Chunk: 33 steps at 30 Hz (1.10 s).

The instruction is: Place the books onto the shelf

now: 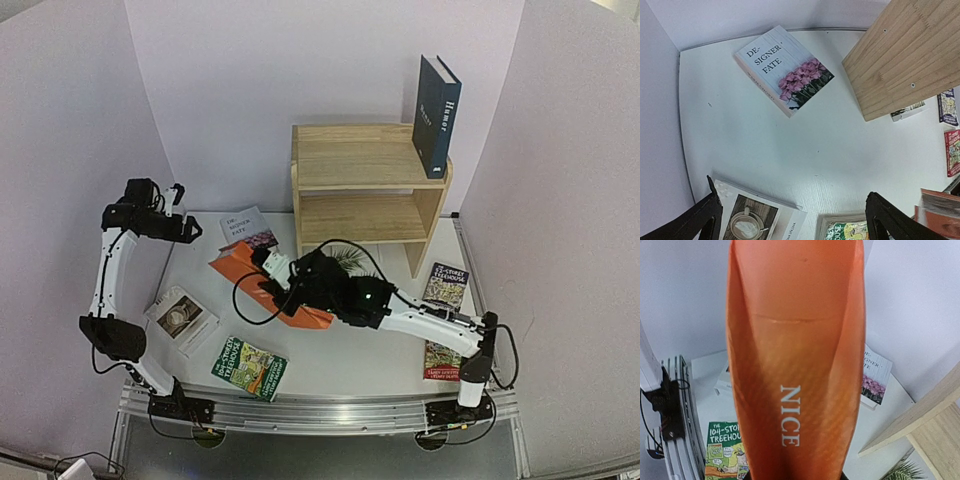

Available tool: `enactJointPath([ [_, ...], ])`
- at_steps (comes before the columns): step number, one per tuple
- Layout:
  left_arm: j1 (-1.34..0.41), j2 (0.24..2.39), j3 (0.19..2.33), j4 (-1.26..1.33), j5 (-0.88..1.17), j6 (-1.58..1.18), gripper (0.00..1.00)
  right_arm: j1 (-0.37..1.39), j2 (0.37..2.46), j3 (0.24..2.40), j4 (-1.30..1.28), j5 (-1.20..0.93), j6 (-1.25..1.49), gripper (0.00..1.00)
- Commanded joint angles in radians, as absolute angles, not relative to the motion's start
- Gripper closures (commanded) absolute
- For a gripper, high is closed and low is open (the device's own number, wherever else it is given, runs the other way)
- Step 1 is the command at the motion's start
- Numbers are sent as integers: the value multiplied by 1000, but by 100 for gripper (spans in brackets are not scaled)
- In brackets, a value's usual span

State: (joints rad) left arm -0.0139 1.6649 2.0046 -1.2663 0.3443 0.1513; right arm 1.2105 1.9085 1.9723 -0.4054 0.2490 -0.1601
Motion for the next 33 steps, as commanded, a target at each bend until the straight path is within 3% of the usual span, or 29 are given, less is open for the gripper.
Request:
enactJointPath([
  [1,-12,1618,1946,-1206,250,161,0,1153,1777,2082,-413,116,-49,83],
  [9,-12,1560,1821,-1164,227,173,0,1082,1799,2410,-337,342,-129,84],
  [17,-14,1442,1592,-1077,294,184,0,954,1793,2330,145,615,-460,87],
  [25,-14,1388,1491,-1052,296,185,0,722,1818,2261,267,549,-498,88],
  [33,-14,1403,1490,-1048,315,180,0,528,1810,2168,269,489,-315,87],
])
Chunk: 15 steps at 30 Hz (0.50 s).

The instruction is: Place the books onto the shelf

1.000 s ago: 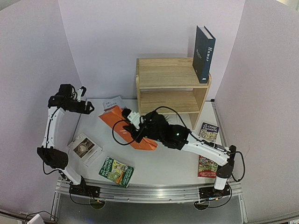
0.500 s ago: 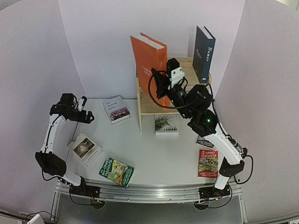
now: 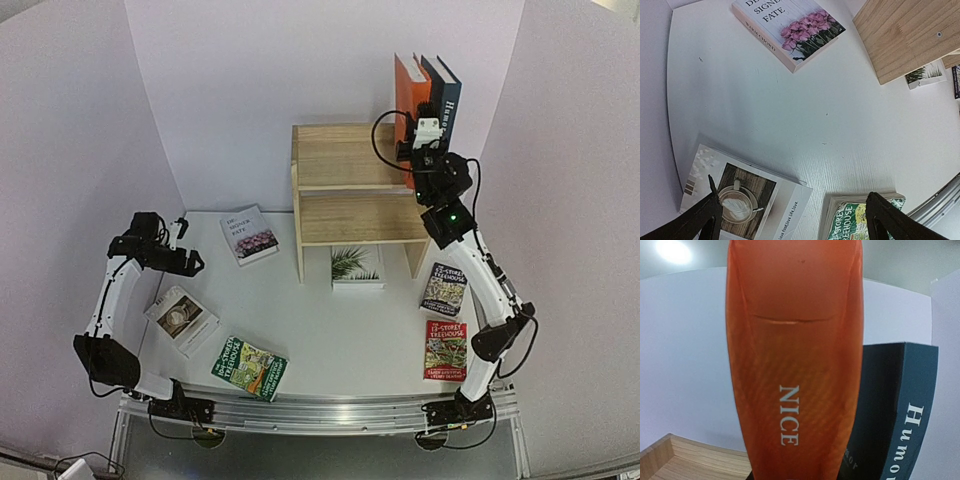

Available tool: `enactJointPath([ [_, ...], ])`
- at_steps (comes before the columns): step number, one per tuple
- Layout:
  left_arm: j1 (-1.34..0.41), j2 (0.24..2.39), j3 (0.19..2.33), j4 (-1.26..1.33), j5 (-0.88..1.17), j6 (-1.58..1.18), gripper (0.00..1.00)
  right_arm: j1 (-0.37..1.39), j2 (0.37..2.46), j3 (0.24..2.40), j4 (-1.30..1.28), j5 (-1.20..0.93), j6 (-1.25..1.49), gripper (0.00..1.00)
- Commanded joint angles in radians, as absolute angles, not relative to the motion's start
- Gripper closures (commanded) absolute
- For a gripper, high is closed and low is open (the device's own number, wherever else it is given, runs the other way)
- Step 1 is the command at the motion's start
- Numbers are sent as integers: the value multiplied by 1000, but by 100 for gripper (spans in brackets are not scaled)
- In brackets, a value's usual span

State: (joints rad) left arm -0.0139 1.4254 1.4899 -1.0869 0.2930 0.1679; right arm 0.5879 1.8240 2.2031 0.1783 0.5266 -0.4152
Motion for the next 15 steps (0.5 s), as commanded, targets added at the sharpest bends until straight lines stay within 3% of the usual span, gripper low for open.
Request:
enactJointPath([
  [1,-14,1404,1491,-1048,314,180,0,519,1809,2158,271,482,-302,87],
  [15,-14,1411,1493,-1049,321,177,0,450,1856,2164,284,477,-234,87],
])
